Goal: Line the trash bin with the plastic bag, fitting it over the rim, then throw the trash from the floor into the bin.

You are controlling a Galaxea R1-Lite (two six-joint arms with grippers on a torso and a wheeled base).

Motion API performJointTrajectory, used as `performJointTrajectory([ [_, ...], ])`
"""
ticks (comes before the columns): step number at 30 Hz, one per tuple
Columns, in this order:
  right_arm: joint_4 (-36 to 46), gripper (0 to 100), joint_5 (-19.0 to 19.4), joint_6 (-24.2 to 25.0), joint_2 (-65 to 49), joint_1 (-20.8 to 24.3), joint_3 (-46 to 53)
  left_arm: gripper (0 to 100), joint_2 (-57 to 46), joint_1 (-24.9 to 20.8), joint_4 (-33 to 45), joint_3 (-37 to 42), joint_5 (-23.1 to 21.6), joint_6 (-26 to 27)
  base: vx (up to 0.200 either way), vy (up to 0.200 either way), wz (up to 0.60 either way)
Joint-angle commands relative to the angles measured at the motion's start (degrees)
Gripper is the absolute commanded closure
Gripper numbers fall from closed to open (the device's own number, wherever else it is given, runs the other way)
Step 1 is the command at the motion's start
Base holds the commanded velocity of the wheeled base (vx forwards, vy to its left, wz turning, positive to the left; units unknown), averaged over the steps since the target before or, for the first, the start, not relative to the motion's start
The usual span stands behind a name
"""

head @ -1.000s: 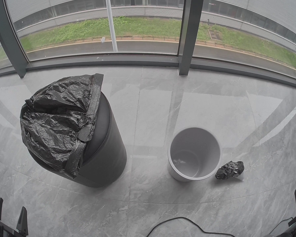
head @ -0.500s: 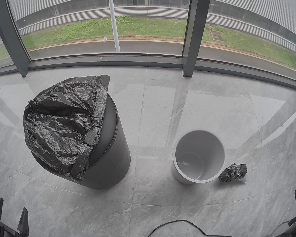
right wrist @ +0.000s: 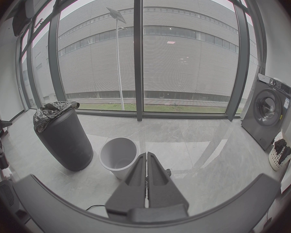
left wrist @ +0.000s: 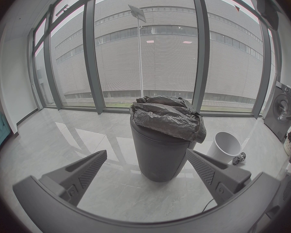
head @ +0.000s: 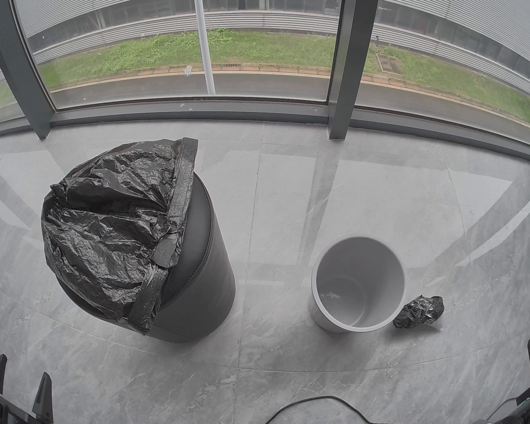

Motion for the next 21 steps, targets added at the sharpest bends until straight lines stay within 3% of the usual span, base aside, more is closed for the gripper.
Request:
performJointTrajectory([
  [1, 0.0, 100, 0.0, 0.0, -0.7, 0.0, 1.0, 0, -1.0, 0.0, -0.1, 1.0, 0.0, -0.2, 0.000, 0.000, 0.00],
  [21, 0.0, 100, 0.0, 0.1, -0.7, 0.0, 1.0, 0, -1.0, 0.0, -1.6, 0.0, -0.8, 1.1, 0.000, 0.000, 0.00],
])
